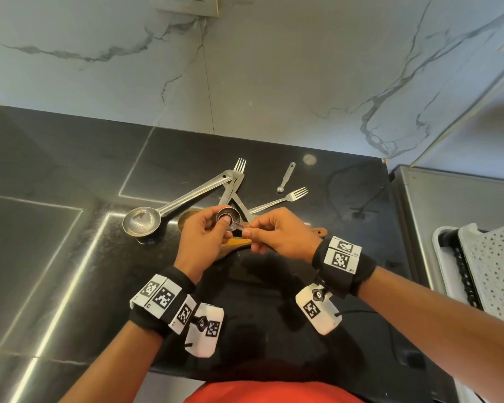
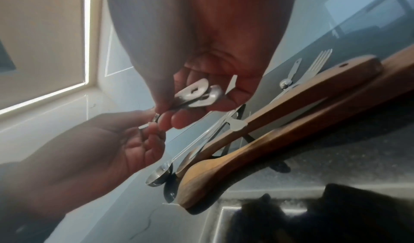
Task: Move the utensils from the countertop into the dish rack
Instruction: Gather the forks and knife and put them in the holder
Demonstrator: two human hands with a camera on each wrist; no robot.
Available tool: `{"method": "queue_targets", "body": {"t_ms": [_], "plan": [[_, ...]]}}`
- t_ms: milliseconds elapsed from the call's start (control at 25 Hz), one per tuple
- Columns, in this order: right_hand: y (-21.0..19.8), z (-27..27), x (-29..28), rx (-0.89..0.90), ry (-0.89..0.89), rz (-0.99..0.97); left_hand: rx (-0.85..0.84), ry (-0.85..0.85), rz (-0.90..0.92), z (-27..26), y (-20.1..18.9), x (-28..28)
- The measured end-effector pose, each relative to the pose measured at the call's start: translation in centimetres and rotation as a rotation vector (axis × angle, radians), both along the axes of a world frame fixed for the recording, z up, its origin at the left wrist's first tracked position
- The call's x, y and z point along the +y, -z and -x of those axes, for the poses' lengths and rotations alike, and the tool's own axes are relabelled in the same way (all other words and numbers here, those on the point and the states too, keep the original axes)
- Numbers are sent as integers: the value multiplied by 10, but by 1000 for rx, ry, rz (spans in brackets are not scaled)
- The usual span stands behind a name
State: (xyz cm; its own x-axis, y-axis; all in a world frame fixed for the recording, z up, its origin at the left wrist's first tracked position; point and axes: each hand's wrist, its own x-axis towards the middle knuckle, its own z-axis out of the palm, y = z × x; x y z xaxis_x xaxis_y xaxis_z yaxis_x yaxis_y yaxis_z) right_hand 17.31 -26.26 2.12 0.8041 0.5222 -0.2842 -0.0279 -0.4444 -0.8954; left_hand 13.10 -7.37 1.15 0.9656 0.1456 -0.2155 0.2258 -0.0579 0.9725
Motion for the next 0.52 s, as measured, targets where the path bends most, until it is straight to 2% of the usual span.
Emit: {"method": "queue_targets", "body": {"t_ms": [160, 320, 440, 520], "plan": [[-2, -1, 7, 109, 130, -141, 89, -55, 257, -6, -6, -8], [-1, -4, 20, 262, 188, -229, 99, -36, 319, -13, -9, -9], [-1, -13, 24, 249, 109, -143, 100, -54, 302, -16, -8, -2], [-6, -22, 22, 139, -11, 3, 114, -68, 299, -17, -7, 0]]}}
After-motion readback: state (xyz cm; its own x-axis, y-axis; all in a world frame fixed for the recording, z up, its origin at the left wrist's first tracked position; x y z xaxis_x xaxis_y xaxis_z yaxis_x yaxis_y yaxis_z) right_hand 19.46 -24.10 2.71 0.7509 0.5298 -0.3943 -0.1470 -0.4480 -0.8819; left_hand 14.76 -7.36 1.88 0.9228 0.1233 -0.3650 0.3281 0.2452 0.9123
